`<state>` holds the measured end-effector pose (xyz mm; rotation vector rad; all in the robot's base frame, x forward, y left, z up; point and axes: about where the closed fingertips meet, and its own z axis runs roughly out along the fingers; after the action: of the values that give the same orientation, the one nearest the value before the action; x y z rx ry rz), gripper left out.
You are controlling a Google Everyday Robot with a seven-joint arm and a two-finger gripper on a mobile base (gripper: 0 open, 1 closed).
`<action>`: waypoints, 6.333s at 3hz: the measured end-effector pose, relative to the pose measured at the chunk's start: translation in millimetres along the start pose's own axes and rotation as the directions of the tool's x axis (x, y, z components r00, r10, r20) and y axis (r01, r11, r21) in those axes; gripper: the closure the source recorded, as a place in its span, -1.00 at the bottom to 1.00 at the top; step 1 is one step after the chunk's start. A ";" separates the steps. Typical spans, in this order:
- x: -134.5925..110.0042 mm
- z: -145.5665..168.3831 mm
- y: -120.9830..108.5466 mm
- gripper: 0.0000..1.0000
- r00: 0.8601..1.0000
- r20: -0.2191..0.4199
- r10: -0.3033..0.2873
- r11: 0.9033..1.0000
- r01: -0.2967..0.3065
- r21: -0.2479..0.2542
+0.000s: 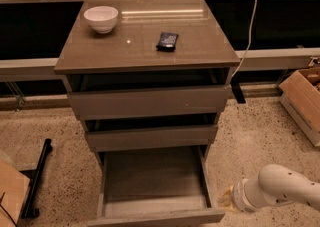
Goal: Close bottom drawer
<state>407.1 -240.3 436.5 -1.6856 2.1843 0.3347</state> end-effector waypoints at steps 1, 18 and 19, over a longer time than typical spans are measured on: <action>11.7 31.0 5.7 1.00 1.000 0.024 0.018 1.000 -0.018 -0.024; 62.7 280.0 -98.6 1.00 0.980 0.197 -0.001 0.998 -0.011 0.058; 35.8 310.5 -135.1 1.00 0.962 0.261 -0.081 0.991 0.051 0.121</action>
Offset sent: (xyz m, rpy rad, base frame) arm -0.0049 0.0047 -0.1048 0.0897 0.0905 -0.0177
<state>572.1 -183.4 144.2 -1.5509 1.9115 0.3871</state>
